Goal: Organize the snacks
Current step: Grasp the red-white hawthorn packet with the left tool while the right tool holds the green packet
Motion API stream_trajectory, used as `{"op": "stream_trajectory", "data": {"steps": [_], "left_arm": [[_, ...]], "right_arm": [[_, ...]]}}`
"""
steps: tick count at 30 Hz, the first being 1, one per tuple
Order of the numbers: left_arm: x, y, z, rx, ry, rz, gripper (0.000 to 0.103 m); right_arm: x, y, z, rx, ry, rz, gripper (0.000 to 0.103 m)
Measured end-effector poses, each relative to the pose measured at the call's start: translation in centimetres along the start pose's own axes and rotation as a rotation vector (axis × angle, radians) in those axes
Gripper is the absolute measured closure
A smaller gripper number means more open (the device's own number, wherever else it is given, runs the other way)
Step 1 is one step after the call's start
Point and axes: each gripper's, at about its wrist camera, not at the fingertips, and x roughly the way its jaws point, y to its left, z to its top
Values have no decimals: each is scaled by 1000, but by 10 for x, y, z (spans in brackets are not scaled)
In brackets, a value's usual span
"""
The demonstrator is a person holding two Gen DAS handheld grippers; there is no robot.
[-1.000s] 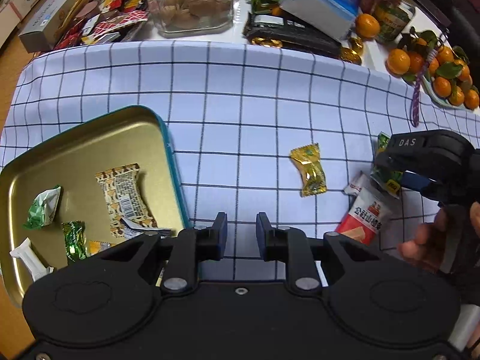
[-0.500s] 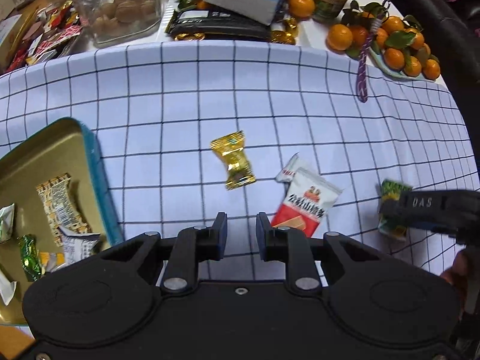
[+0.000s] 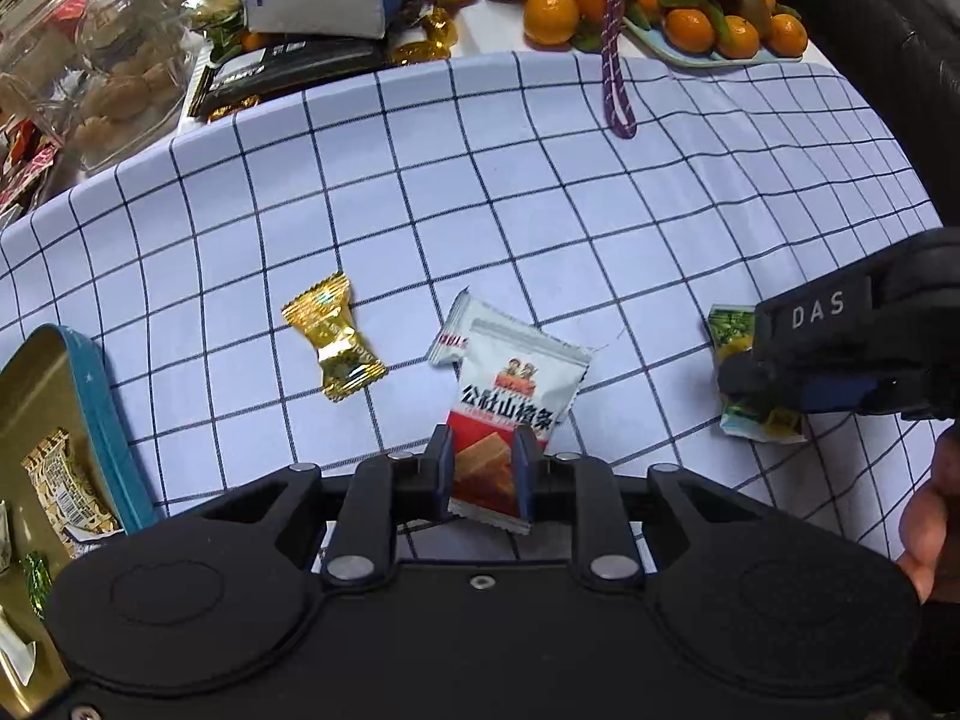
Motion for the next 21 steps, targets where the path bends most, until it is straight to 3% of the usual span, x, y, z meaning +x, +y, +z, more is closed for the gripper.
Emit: {"op": "stream_trajectory", "data": {"steps": [18,19,21], "left_arm": [[8,2,6,-37,-15,-47,71],[8,1,6,-35,-19,-48,70],[9,0,6,-34,-28,-51,59]], "right_arm": [[1,1,0,-3,-2,2,65],[1,1,0,-3,-3,2,65],[1,1,0,-4,-2,2,65]]}}
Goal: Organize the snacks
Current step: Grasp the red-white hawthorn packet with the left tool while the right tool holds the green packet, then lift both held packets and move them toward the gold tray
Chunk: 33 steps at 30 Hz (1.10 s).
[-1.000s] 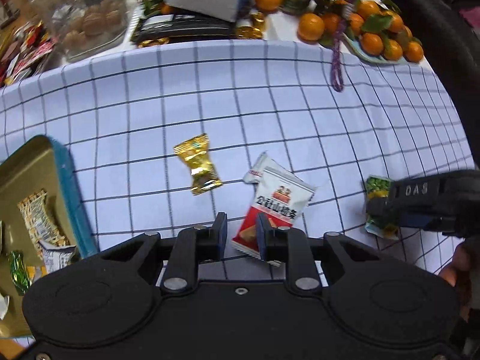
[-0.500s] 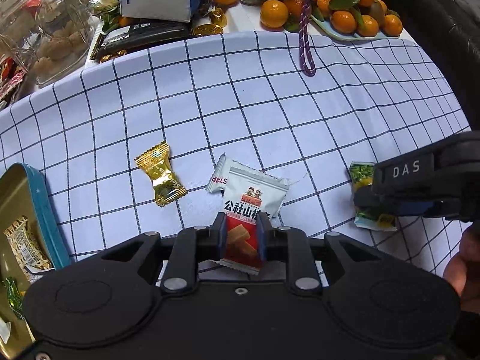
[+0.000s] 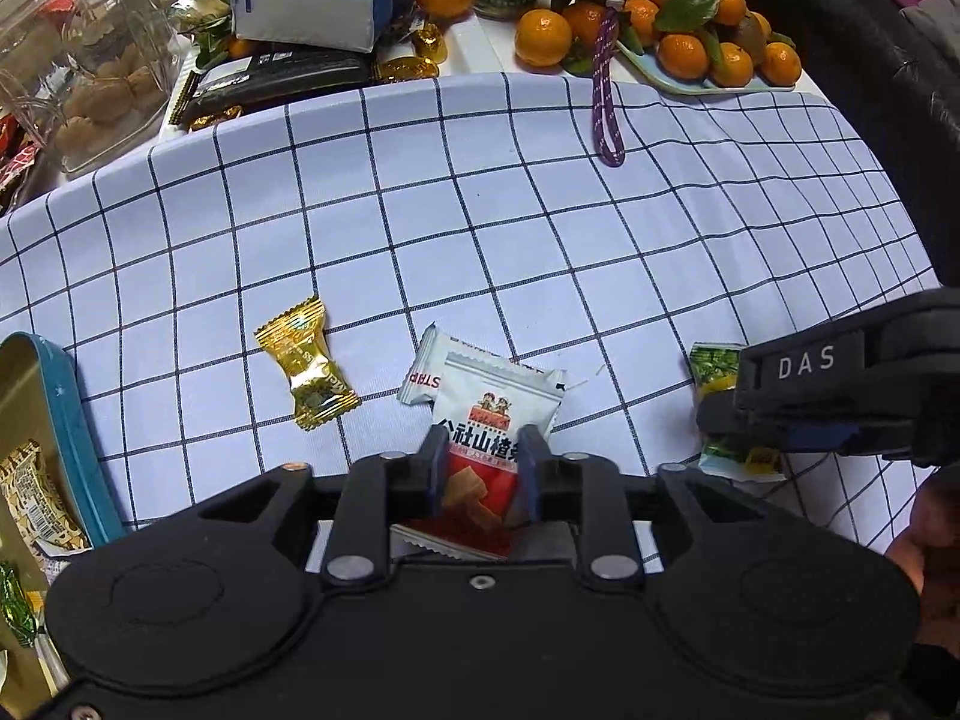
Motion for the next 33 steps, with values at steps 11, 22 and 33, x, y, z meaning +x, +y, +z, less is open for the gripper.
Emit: {"op": "stream_trajectory", "data": {"steps": [11,22,33], "left_arm": [[7,0,0,5,11,19,55],[3,26,-14,-122,121,-56,57],[-4,38,-38,-96,146,-15,51]], "right_arm": [[1,-1,1,0,0,3,65],[1,3,-2,-29,-16,-15,65],[1,4,-4,-50,-33,-20,64]]}}
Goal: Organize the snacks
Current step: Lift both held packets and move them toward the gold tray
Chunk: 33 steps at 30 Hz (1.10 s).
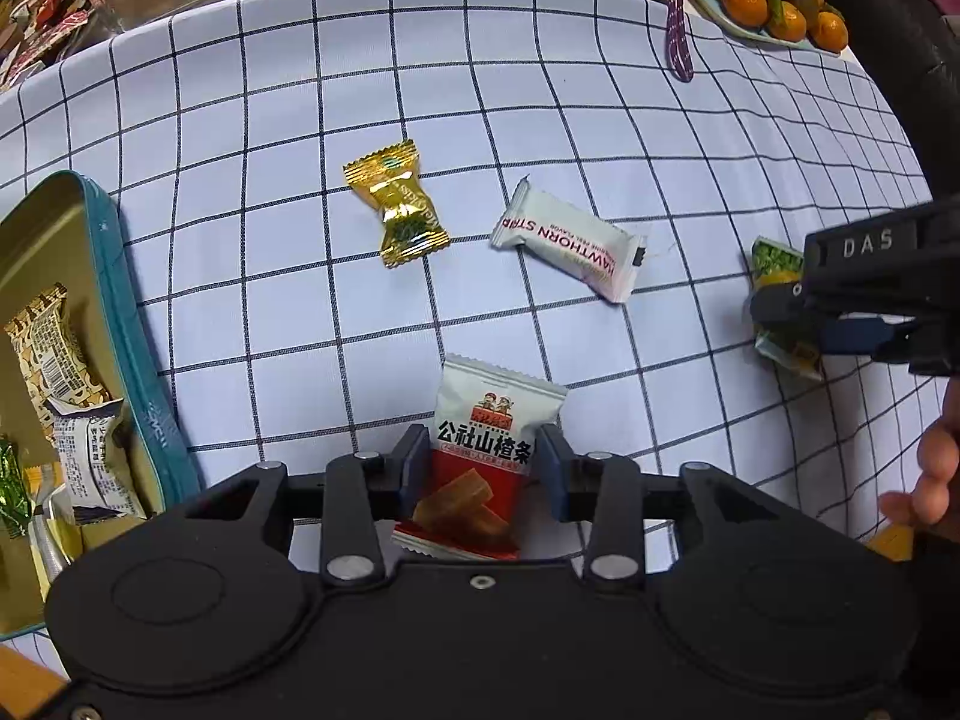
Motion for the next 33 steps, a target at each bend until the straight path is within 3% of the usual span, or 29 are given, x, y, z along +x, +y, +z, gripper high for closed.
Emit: {"op": "stream_trajectory", "data": {"steps": [13,19,21,25,26,30,33], "left_arm": [[3,-6,5,20,19,13,51],[3,-6,4,31,16,16,51],[3,-5,4,32,15,15,51],[2,-3,3,27,16,7,51],[2,-3,3,26,17,5,51],[0,0,3,16,20,-4,51],[-1,1,4,12,20,-5,51]], "right_arm": [[1,15,-8,-84,-48,-37,52],[2,15,-9,-19,-66,-36,45],[3,20,-11,-31,-73,-41,40],[11,32,-15,-84,-81,-2,6],[12,35,-16,-107,-81,-6,2],[18,49,-22,-196,-83,-57,0],[21,51,-25,-187,-102,-76,0]]}}
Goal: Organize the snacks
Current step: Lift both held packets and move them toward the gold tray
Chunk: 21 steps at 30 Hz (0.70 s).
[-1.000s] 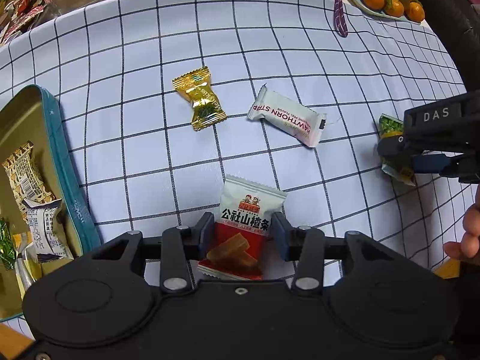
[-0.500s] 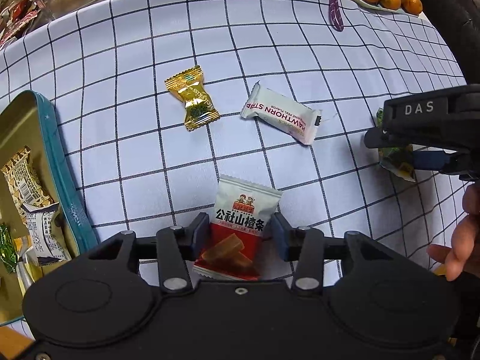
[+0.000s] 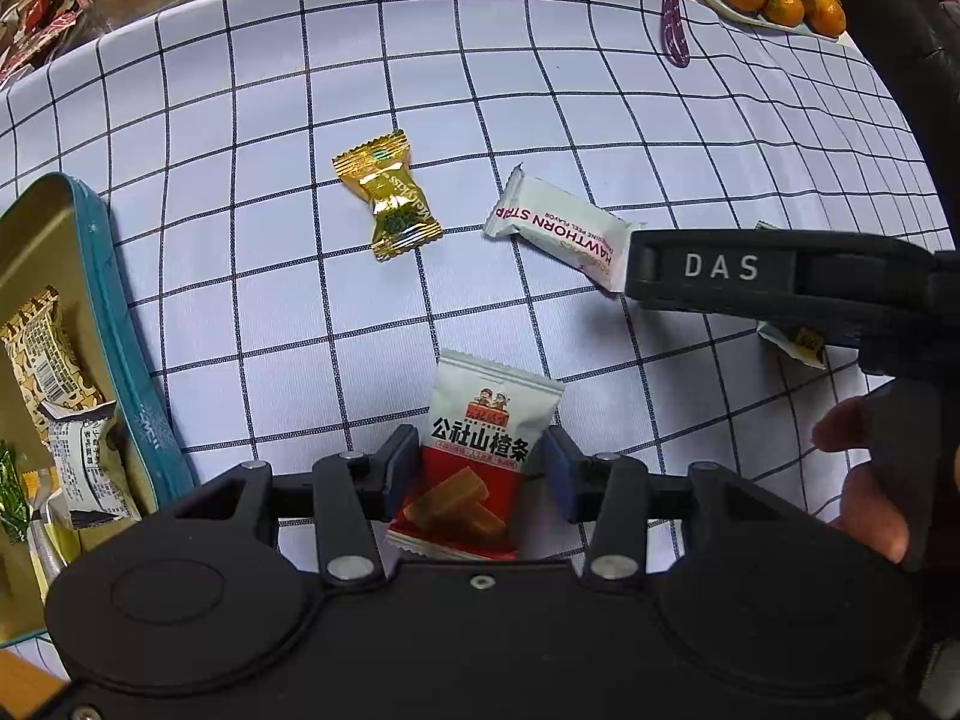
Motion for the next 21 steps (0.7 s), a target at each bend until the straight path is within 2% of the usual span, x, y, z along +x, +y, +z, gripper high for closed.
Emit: {"op": "stream_trajectory", "data": {"steps": [7,9,15,17,18,19,21], "left_arm": [[0,-1,0,2,-2,4,51],[0,-1,0,2,-1,6,51],[1,-2,1,-2,2,4,51],[1,-1,1,-1,2,4,51],[1,-1,1,-2,3,3,51],[1,-1,1,-3,3,1,51],[1,0,1,-11,2,-1,51]], "right_arm": [[1,3,-1,24,-23,-33,0],[1,2,0,42,-33,-45,3],[-8,-10,5,103,-40,-67,29],[-10,-11,7,96,-52,-73,50],[-12,-13,8,95,-52,-75,54],[-12,-13,9,95,-52,-79,63],[-11,-14,10,85,-45,-81,67]]}}
